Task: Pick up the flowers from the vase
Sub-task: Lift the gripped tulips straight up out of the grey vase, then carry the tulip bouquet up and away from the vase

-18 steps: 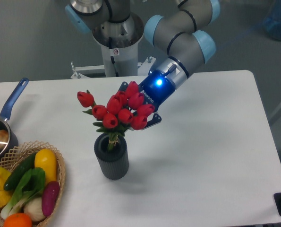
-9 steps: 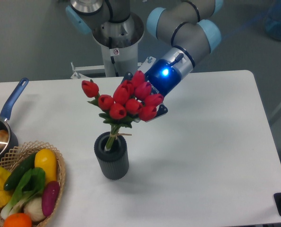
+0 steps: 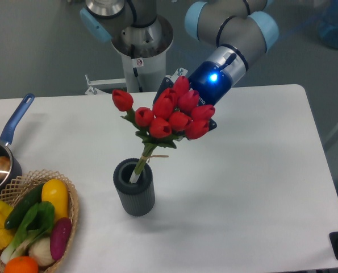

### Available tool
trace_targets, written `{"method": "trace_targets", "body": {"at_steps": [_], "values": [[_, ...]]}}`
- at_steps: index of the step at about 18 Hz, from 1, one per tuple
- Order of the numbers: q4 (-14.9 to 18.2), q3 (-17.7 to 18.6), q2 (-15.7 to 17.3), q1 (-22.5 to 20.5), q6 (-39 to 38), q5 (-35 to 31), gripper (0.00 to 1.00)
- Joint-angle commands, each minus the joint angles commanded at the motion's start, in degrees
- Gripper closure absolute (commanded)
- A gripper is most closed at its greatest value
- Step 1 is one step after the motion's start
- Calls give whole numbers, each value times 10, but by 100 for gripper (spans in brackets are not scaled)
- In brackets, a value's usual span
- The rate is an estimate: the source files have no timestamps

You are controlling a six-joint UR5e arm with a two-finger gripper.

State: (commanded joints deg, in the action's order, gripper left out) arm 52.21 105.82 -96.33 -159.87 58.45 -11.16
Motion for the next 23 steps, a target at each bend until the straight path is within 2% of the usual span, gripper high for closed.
{"method": "trace_targets", "body": {"at_steps": [7, 10, 15, 19, 23], "values": [[2, 4, 9, -9, -2, 3, 53], [1, 1, 11, -7, -37, 4, 53], [1, 0, 11, 0, -40, 6, 53], [0, -18, 5, -2, -40, 0, 53], [0, -51, 2, -5, -40, -2, 53]]}}
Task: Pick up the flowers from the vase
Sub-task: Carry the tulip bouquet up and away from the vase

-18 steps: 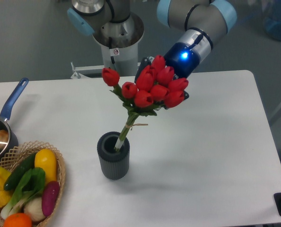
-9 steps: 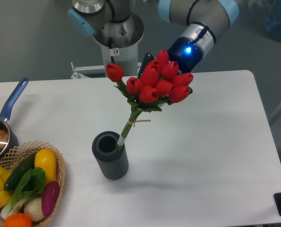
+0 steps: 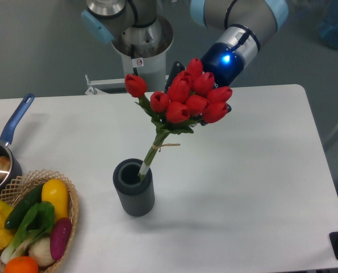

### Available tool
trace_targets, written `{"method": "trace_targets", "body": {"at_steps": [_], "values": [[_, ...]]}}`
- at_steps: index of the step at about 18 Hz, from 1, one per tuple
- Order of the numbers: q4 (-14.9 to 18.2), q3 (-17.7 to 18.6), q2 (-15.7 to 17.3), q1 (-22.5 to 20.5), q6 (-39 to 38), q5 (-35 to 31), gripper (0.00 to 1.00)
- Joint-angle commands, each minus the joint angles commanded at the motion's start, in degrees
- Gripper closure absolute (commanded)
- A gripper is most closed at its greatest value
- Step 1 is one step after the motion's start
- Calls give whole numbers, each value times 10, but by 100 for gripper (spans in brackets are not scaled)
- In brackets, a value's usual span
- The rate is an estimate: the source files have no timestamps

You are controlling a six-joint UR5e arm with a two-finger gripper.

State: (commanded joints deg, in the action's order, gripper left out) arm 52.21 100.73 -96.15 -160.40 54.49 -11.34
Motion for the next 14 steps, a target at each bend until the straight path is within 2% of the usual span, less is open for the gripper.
{"method": "trace_targets", "body": {"at_steps": [3, 6, 9, 14], "values": [[-4, -21, -11, -14, 5, -1, 53], [-6, -21, -11, -19, 25, -5, 53], [-6, -23, -11, -20, 47, -44, 53], [-6, -18, -6, -19, 63, -71, 53]]}}
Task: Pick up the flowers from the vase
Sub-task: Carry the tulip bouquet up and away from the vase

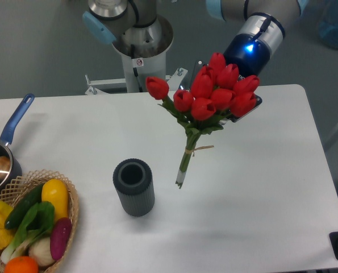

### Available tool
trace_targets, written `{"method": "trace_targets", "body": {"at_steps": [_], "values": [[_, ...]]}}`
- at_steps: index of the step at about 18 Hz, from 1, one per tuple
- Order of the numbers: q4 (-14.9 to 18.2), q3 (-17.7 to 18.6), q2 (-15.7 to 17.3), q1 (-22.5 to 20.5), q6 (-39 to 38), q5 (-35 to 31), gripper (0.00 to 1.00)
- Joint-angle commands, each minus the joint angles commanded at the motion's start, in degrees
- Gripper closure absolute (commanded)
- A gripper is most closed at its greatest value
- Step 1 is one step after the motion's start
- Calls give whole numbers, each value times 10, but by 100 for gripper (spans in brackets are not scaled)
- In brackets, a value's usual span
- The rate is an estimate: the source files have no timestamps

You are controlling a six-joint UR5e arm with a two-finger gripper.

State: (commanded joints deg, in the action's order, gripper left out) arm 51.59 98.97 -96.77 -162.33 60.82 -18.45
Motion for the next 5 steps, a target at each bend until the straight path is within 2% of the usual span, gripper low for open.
{"method": "trace_targets", "body": {"at_steps": [5], "values": [[0, -2, 0, 0, 2, -10, 53]]}}
